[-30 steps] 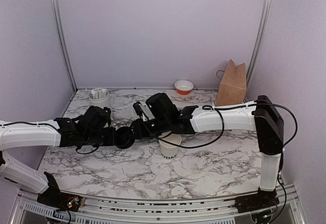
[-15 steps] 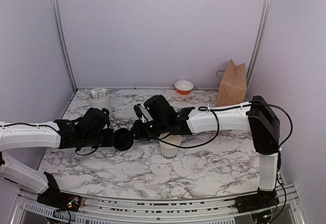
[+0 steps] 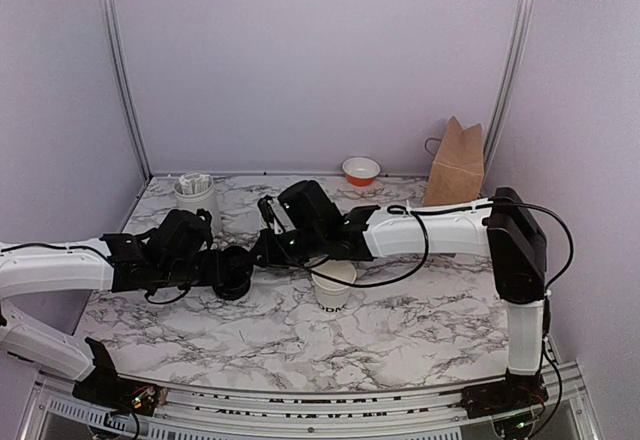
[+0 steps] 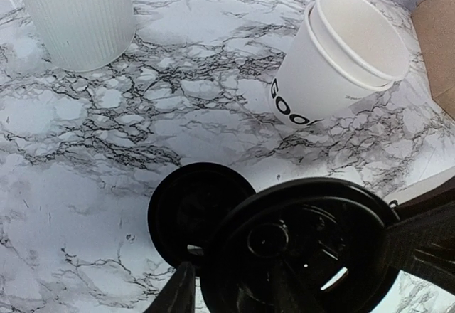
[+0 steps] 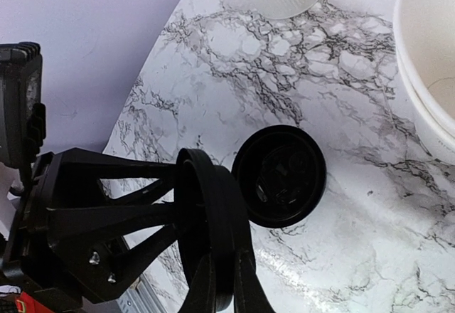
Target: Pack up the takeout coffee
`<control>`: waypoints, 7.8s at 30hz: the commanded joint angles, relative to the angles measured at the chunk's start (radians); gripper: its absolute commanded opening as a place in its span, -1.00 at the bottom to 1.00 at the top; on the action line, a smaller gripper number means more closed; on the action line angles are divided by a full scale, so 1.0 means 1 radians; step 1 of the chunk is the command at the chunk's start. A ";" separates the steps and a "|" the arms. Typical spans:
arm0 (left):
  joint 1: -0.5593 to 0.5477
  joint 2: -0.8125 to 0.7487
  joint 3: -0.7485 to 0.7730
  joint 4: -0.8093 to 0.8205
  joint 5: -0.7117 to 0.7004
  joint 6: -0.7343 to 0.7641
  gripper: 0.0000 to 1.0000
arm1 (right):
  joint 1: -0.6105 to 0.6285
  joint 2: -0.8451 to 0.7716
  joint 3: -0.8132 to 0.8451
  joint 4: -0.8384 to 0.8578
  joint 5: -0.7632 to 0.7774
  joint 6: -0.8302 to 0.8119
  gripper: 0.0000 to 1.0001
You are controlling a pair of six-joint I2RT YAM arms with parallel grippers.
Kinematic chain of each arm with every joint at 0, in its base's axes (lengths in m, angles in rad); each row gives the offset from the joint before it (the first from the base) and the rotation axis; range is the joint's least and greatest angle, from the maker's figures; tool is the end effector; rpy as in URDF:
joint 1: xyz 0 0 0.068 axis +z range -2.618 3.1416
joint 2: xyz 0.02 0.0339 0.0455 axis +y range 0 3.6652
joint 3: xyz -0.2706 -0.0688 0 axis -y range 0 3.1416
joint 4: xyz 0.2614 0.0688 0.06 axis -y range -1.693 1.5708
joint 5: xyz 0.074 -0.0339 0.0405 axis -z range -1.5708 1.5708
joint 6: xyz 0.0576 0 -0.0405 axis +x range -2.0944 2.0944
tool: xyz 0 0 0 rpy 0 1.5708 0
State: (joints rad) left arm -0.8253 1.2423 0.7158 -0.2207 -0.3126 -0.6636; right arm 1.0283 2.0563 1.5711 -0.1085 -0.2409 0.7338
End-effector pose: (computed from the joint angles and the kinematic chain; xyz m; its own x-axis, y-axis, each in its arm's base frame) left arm 0.2052 -0.1962 0.2026 -0.6995 -0.1063 -0.7066 0.1463 0.9466 -0.2872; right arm 0.2532 0.4466 0.2113 -0.8398 -0.1335 -0.5262 -0.5000 0.5674 0.6542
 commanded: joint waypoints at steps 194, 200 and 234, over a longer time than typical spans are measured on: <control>-0.018 0.063 0.114 0.814 0.425 -0.857 -1.00 | 0.334 -0.438 -0.379 0.264 1.107 -1.175 -0.08; -0.021 0.060 0.118 0.817 0.418 -0.838 -1.00 | 0.333 -0.473 -0.390 0.219 1.089 -1.114 0.19; -0.005 0.130 0.199 0.821 0.463 -0.686 -1.00 | 0.288 -0.700 -0.512 0.027 0.825 -0.839 0.85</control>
State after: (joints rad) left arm -0.8375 1.3502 0.8631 0.5720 0.1070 -1.4128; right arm 1.3407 1.4105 1.0721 -0.0402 0.6498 -0.1860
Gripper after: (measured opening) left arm 0.095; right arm 0.924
